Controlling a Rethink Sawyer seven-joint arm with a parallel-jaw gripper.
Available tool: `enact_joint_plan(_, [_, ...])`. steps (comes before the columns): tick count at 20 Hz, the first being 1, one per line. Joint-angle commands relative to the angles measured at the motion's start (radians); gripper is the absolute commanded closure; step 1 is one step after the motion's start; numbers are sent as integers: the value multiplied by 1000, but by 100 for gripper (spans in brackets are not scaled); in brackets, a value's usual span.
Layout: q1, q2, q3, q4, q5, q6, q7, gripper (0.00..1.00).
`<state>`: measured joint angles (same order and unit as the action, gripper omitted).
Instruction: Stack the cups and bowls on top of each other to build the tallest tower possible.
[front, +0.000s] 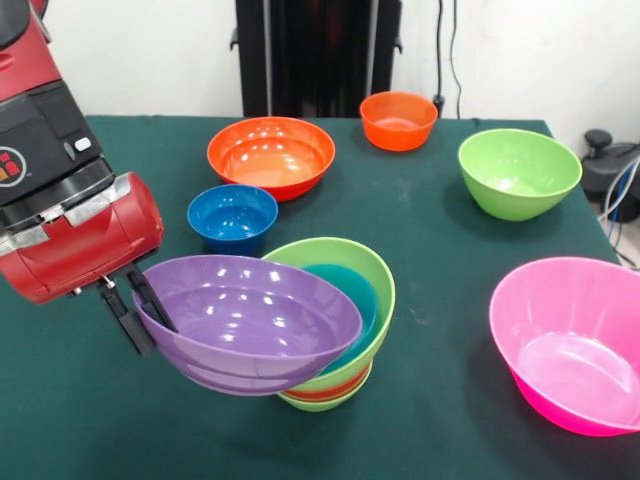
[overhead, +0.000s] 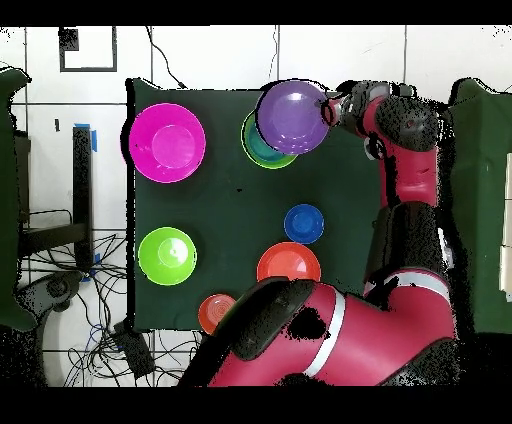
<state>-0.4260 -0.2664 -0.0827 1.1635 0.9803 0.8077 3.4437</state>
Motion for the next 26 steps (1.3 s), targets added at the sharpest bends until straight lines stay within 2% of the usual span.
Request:
enact_joint_plan(1, [22, -38, 91, 4, 0, 29, 140, 100])
enact_joint_plan(21, [25, -105, 123, 55, 28, 59, 129, 100])
enact_joint_plan(26, [26, -104, 126, 60, 29, 41, 132, 100])
